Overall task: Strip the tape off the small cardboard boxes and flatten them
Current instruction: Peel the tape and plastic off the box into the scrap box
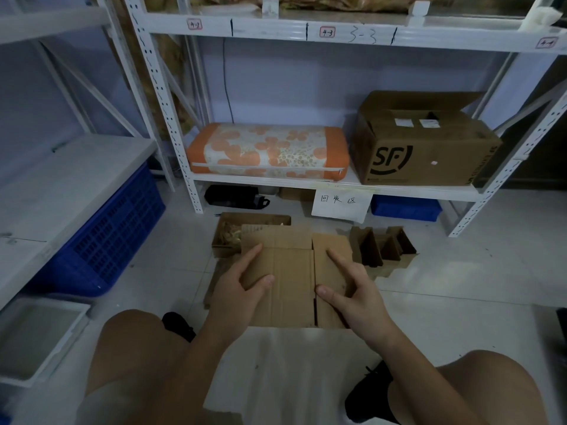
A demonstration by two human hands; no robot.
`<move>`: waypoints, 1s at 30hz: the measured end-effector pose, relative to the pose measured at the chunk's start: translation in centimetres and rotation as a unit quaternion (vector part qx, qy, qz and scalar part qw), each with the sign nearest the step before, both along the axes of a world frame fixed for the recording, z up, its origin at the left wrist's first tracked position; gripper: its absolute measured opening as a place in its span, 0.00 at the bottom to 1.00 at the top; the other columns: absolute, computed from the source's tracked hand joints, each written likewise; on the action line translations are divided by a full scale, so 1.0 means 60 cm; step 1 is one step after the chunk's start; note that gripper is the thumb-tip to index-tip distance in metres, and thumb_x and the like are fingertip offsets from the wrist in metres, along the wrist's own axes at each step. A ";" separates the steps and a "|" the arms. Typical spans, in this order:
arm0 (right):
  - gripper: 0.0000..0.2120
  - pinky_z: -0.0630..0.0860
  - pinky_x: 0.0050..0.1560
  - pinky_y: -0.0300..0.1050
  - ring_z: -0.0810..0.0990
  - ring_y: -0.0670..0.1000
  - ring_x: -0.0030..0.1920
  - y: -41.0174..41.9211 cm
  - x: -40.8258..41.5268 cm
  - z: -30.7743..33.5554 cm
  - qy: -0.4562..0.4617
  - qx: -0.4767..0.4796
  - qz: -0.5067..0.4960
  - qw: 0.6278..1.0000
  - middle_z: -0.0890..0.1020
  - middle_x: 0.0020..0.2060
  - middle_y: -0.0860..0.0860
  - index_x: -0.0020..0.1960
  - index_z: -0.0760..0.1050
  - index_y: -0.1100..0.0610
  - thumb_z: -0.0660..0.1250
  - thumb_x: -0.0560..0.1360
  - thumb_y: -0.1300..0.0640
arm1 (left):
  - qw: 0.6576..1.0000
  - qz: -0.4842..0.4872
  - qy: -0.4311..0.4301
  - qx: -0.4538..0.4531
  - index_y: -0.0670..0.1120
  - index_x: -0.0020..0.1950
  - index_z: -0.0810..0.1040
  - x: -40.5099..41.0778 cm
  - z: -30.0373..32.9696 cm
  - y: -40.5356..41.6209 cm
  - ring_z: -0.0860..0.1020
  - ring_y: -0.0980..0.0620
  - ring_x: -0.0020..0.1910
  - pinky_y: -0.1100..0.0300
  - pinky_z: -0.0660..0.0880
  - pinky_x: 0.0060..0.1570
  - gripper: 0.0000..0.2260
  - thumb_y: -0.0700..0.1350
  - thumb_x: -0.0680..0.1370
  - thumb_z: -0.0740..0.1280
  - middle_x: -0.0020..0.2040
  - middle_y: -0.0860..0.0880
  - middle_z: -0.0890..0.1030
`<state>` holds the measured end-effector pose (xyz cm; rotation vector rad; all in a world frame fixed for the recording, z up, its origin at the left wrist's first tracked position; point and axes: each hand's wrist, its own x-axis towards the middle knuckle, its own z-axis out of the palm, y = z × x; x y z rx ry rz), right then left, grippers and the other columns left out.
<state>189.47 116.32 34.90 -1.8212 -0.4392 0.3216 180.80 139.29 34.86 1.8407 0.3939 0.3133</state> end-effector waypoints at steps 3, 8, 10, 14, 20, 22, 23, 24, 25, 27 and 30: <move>0.40 0.79 0.65 0.49 0.77 0.41 0.63 -0.003 0.003 0.003 0.032 0.023 0.019 0.999 0.75 0.66 0.43 0.76 0.67 0.40 0.80 0.67 0.52 | 1.000 -0.014 0.004 -0.011 0.68 0.76 0.65 0.001 -0.002 0.005 0.72 0.60 0.68 0.60 0.74 0.65 0.31 0.45 0.80 0.73 0.73 0.60 0.69; 0.44 0.79 0.63 0.44 0.78 0.39 0.62 -0.006 0.014 0.003 0.024 -0.018 0.049 0.998 0.76 0.65 0.40 0.77 0.66 0.41 0.81 0.66 0.54 | 0.997 -0.052 0.030 0.046 0.70 0.78 0.55 0.005 -0.011 0.013 0.71 0.61 0.66 0.58 0.68 0.69 0.37 0.46 0.80 0.73 0.71 0.58 0.68; 0.43 0.78 0.64 0.44 0.77 0.38 0.63 -0.006 0.021 -0.002 0.004 -0.054 0.050 0.997 0.76 0.64 0.37 0.77 0.65 0.39 0.81 0.67 0.52 | 0.993 -0.068 0.054 0.083 0.71 0.79 0.50 0.012 -0.019 0.016 0.69 0.55 0.72 0.53 0.66 0.73 0.39 0.49 0.80 0.73 0.75 0.54 0.66; 0.43 0.75 0.68 0.42 0.74 0.38 0.64 0.008 0.032 -0.012 -0.035 -0.118 0.039 0.992 0.75 0.65 0.36 0.77 0.63 0.37 0.80 0.69 0.53 | 0.982 -0.081 0.084 0.152 0.68 0.82 0.43 0.030 -0.033 0.008 0.67 0.48 0.75 0.48 0.67 0.74 0.41 0.52 0.82 0.69 0.80 0.48 0.62; 0.43 0.74 0.66 0.37 0.76 0.44 0.65 0.033 0.054 -0.048 -0.039 -0.153 0.016 0.987 0.75 0.68 0.41 0.78 0.62 0.37 0.79 0.70 0.54 | 0.981 -0.066 0.097 0.157 0.76 0.77 0.39 0.063 -0.064 0.016 0.64 0.45 0.79 0.41 0.68 0.74 0.43 0.52 0.82 0.69 0.83 0.44 0.58; 0.43 0.75 0.65 0.37 0.77 0.44 0.65 0.039 0.064 -0.061 -0.023 -0.150 0.018 0.988 0.75 0.67 0.40 0.78 0.62 0.37 0.80 0.70 0.54 | 0.985 -0.065 0.091 0.130 0.76 0.78 0.43 0.072 -0.080 0.027 0.62 0.46 0.80 0.42 0.66 0.76 0.43 0.51 0.81 0.71 0.83 0.45 0.59; 0.43 0.76 0.65 0.39 0.77 0.44 0.65 0.043 0.072 -0.069 -0.012 -0.146 0.019 0.989 0.75 0.67 0.41 0.78 0.62 0.37 0.80 0.70 0.54 | 0.987 -0.066 0.087 0.116 0.75 0.79 0.45 0.079 -0.089 0.035 0.63 0.48 0.80 0.44 0.66 0.76 0.42 0.50 0.80 0.72 0.82 0.46 0.61; 0.43 0.77 0.65 0.42 0.77 0.44 0.65 0.045 0.080 -0.077 0.001 -0.141 0.021 0.990 0.76 0.67 0.41 0.77 0.63 0.36 0.80 0.69 0.54 | 0.989 -0.065 0.086 0.101 0.73 0.80 0.48 0.086 -0.099 0.042 0.65 0.49 0.78 0.47 0.67 0.75 0.42 0.49 0.80 0.73 0.80 0.47 0.64; 0.44 0.78 0.65 0.45 0.77 0.44 0.65 0.049 0.089 -0.086 0.013 -0.134 0.023 0.991 0.76 0.66 0.41 0.77 0.63 0.36 0.81 0.69 0.54 | 0.990 -0.066 0.087 0.087 0.70 0.81 0.50 0.093 -0.109 0.049 0.68 0.51 0.76 0.51 0.68 0.74 0.41 0.48 0.79 0.74 0.78 0.49 0.66; 0.44 0.79 0.65 0.50 0.78 0.47 0.65 0.059 0.111 -0.108 0.027 -0.134 0.023 0.990 0.76 0.67 0.42 0.76 0.64 0.33 0.81 0.67 0.52 | 0.991 -0.066 0.098 0.060 0.64 0.83 0.54 0.111 -0.129 0.066 0.71 0.57 0.70 0.58 0.69 0.70 0.40 0.46 0.79 0.74 0.74 0.53 0.69; 0.44 0.78 0.66 0.51 0.77 0.49 0.66 0.086 0.147 -0.144 0.040 -0.150 0.022 0.988 0.73 0.69 0.42 0.76 0.64 0.33 0.82 0.66 0.51 | 0.988 -0.070 0.126 0.060 0.60 0.83 0.55 0.145 -0.163 0.097 0.69 0.60 0.66 0.62 0.68 0.66 0.39 0.45 0.80 0.73 0.69 0.58 0.68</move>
